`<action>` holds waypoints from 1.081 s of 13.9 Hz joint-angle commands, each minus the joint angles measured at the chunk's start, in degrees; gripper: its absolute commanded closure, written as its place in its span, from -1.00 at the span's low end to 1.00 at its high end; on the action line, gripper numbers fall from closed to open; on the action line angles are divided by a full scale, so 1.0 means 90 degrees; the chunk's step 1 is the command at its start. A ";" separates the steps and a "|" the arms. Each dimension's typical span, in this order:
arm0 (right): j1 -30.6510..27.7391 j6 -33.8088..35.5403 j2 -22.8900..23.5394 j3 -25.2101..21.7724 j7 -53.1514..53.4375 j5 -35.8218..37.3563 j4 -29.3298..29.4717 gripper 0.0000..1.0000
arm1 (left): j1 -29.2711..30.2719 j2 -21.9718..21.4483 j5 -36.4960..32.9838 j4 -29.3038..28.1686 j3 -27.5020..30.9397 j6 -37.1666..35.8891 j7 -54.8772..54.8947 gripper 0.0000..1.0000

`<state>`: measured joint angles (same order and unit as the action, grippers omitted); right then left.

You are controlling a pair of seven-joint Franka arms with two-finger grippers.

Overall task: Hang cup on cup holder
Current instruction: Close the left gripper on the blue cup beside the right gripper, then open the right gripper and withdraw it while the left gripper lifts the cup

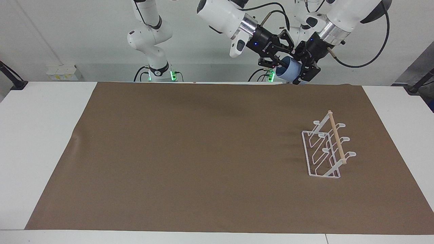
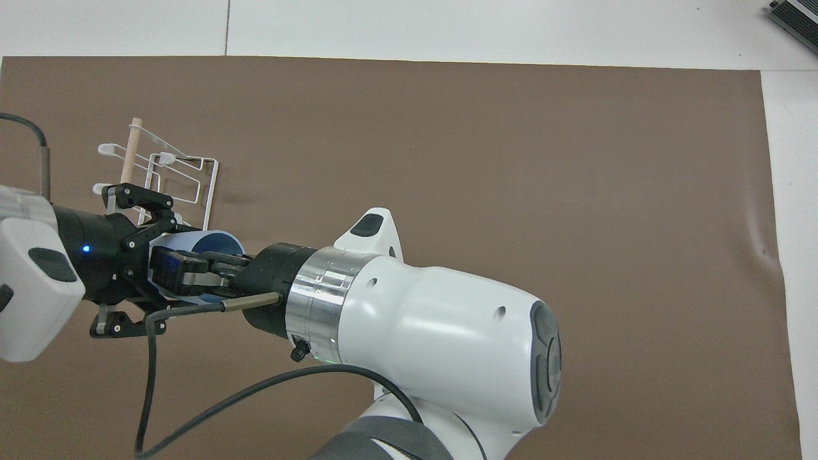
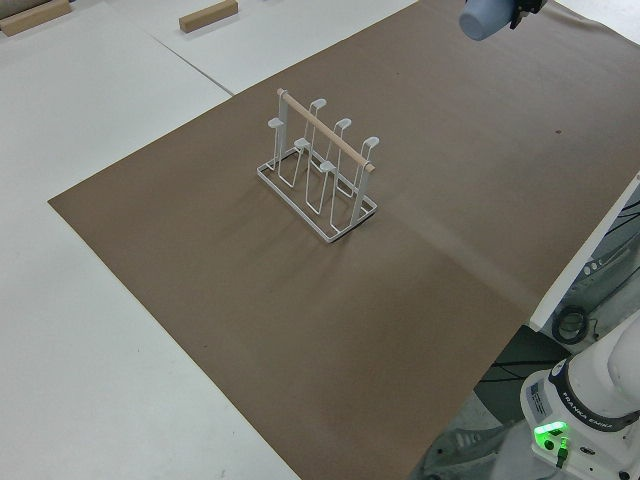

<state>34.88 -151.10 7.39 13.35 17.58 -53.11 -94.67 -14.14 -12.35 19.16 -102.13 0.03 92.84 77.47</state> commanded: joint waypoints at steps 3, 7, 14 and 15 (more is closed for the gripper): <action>-0.0067 -0.0077 0.0028 0.0041 -0.0049 -0.0164 0.0050 -0.65 | 0.0057 -0.0219 0.0019 -0.0205 -0.0013 -0.0003 -0.0062 1.00; -0.0193 -0.0077 0.0028 0.0011 -0.0543 0.0011 0.0050 -0.44 | 0.0019 -0.0229 -0.0868 -0.0224 -0.0071 -0.0023 -0.0159 1.00; -0.1373 0.1062 -0.0020 0.0011 -0.3095 0.2780 -0.0068 -0.27 | -0.0040 -0.0190 -0.2898 -0.0185 -0.0315 0.0065 -0.1156 1.00; -0.1578 0.1549 -0.0069 -0.0008 -0.3105 0.3230 -0.0038 -0.27 | -0.0040 -0.0171 -0.3249 -0.0185 -0.0335 0.0065 -0.1156 1.00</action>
<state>23.82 -142.34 7.62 12.87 -7.84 -29.87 -95.08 -14.07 -12.54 -5.37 -102.37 -2.78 92.70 68.51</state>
